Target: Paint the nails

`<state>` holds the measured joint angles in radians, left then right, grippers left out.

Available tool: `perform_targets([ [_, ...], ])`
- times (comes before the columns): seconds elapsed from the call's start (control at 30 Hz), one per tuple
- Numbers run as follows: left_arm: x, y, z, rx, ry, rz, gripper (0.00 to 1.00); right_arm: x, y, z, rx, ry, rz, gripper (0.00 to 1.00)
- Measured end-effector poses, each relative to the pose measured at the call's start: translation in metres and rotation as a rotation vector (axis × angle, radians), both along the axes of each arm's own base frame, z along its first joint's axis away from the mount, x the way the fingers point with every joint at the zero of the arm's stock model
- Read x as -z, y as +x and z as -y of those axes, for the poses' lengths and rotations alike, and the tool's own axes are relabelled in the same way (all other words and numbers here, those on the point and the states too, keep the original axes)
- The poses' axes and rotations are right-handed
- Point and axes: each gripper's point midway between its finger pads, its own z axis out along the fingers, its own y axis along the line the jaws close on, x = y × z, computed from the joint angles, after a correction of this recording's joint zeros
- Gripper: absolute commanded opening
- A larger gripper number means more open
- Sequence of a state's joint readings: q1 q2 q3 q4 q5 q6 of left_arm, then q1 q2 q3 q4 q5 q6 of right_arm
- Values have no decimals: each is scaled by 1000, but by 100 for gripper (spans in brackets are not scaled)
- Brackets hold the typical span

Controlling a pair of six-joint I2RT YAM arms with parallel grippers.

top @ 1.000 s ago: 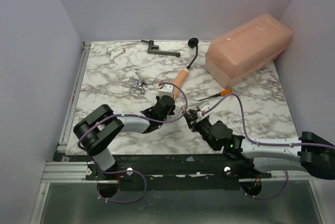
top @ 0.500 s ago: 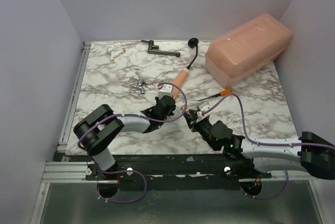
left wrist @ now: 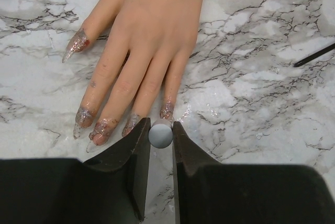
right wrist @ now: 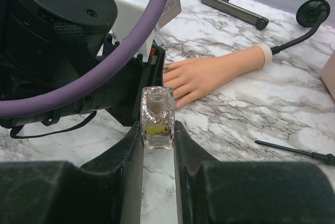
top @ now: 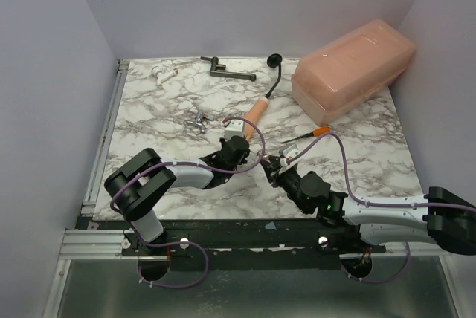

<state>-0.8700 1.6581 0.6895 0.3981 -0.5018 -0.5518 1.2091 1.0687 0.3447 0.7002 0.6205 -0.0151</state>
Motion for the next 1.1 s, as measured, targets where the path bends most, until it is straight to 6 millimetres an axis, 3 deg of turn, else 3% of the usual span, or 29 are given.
perform_targets([
  [0.83, 4, -11, -14, -19, 1, -18, 0, -1, 0, 0, 0, 3, 1, 1],
  [0.97, -2, -20, -24, -20, -18, -8, 0, -1, 0, 0, -1, 3, 1, 1],
  [1.1, -25, -29, -31, -6, -71, 21, 0, -2, 0, 0, -1, 7, 3, 1],
])
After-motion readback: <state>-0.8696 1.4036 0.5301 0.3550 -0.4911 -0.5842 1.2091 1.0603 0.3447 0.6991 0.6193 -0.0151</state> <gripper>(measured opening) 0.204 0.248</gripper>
